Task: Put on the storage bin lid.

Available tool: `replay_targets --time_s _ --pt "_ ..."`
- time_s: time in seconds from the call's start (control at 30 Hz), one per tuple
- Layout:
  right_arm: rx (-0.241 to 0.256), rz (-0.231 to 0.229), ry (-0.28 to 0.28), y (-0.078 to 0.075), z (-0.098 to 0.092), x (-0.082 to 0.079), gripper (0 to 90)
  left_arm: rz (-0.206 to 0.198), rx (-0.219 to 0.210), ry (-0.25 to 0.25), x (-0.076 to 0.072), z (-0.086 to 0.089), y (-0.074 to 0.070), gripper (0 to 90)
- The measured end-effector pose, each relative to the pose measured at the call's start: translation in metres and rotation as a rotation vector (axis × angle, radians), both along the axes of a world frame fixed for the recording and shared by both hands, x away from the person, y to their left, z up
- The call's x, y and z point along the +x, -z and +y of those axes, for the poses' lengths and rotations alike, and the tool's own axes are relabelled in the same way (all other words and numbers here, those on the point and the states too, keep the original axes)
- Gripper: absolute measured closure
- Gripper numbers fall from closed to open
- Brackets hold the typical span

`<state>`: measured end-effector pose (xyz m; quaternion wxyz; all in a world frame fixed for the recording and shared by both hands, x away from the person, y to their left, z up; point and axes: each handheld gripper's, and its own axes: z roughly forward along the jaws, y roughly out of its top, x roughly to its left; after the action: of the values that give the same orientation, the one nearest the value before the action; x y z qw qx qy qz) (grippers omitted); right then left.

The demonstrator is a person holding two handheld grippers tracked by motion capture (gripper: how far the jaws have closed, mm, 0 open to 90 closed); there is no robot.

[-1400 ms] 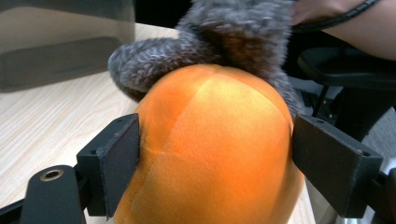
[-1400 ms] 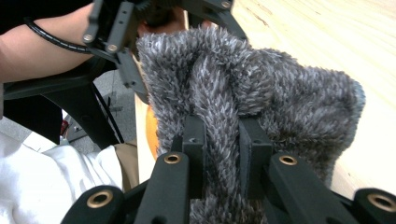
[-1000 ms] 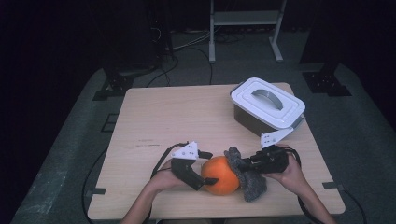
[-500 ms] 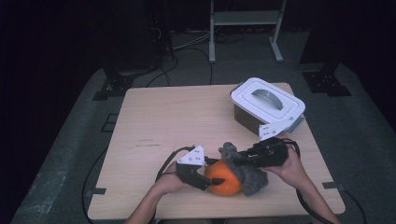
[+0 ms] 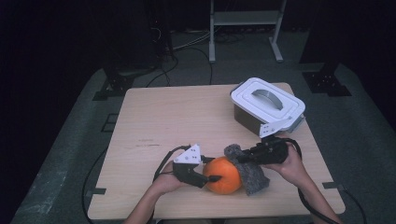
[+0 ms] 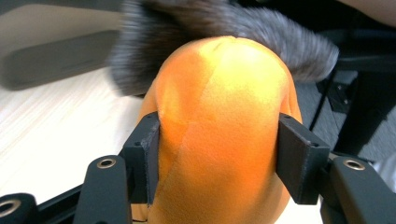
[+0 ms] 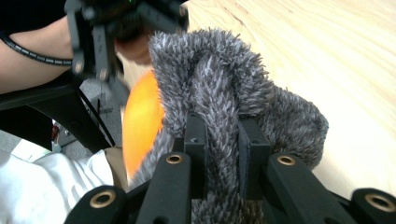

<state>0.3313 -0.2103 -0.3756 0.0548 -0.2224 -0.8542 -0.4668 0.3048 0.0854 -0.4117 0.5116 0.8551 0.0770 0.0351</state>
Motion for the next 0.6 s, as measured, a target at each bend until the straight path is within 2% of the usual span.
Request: replay_targets --time_s 0.03,0.07,0.1,0.23,0.37,0.5,0.6 --pt "0.004 0.005 0.005 0.003 -0.005 -0.002 76.3 0.007 -0.015 -0.033 0.003 0.005 -0.001 40.2" --pt "0.004 0.005 0.005 0.003 -0.005 -0.002 76.3 0.007 -0.015 -0.033 0.003 0.005 -0.001 40.5" --pt "0.006 0.010 0.011 0.008 -0.011 -0.007 76.3 0.010 -0.025 -0.059 0.005 0.007 -0.001 40.6" --pt "0.015 0.012 0.004 0.013 -0.012 -0.016 76.3 0.031 -0.049 -0.120 0.010 0.015 -0.002 40.7" --pt "0.002 -0.004 -0.012 0.010 -0.004 -0.018 76.3 0.018 -0.030 -0.136 0.008 0.010 -0.002 40.5" --pt "-0.006 -0.049 -0.045 -0.003 0.015 -0.022 76.4 0.002 -0.014 -0.151 0.004 0.004 -0.001 40.1" --pt "-0.005 -0.072 -0.056 -0.011 0.022 -0.023 76.4 -0.018 0.006 -0.140 0.000 -0.003 -0.003 39.8"
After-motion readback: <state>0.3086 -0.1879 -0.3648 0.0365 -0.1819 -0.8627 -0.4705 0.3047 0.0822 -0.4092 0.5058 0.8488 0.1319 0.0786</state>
